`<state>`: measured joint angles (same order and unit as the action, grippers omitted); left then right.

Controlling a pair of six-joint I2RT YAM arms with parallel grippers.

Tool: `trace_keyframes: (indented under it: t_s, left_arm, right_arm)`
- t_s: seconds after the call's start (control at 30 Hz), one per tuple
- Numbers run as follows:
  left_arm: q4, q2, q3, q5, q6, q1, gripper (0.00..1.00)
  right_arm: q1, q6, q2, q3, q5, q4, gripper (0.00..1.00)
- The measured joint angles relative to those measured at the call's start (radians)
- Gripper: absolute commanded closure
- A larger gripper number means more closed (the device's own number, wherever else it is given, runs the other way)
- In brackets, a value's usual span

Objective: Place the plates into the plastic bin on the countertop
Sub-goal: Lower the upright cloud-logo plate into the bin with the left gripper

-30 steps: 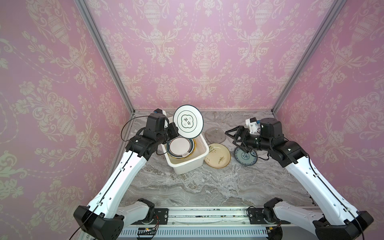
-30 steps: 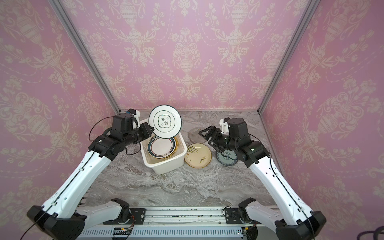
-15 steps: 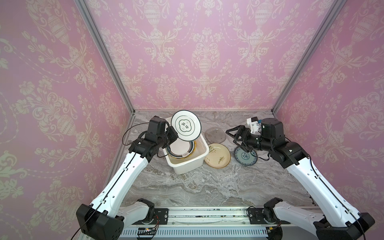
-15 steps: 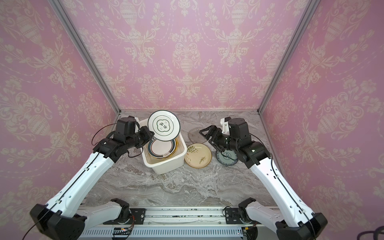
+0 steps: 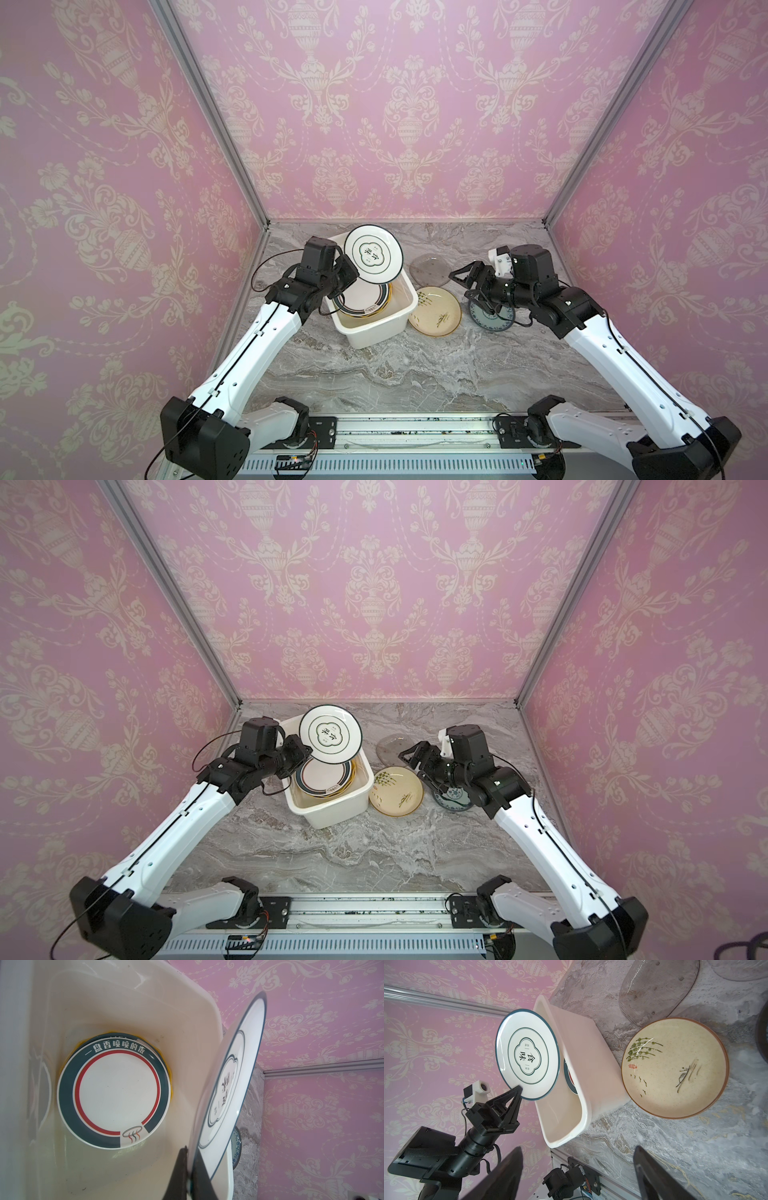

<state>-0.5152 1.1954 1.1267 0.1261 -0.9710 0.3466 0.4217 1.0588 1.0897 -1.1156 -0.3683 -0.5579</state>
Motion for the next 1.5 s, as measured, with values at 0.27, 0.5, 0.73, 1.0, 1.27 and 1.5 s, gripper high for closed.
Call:
trace_keyframes:
  t_s: [0.27,0.5,0.73,1.0,1.27,1.5]
  left_arm:
    - [0.015,0.024,-0.005,0.000,-0.002,0.000,1.00]
    - [0.045,0.023,-0.032,0.000,-0.027,0.000,1.00]
    - [0.057,-0.011,-0.068,-0.017,-0.070,0.000,1.00]
    - [0.027,-0.089,-0.103,-0.090,-0.106,-0.003,1.00]
    - [-0.019,-0.069,-0.102,-0.123,-0.146,-0.003,1.00]
    - [-0.052,0.009,-0.090,-0.124,-0.200,-0.003,1.00]
  right_arm:
    - [0.020,-0.004,0.051,-0.026,0.003,-0.003,0.16]
    - [0.069,-0.013,0.087,-0.084,0.003,0.015,0.16]
    - [0.121,-0.039,0.124,-0.119,0.011,0.019,0.15]
    - [0.155,-0.061,0.146,-0.136,0.019,0.019,0.16]
    - [0.160,-0.064,0.150,-0.140,0.028,0.019,0.15]
    - [0.162,-0.064,0.150,-0.140,0.029,0.019,0.16]
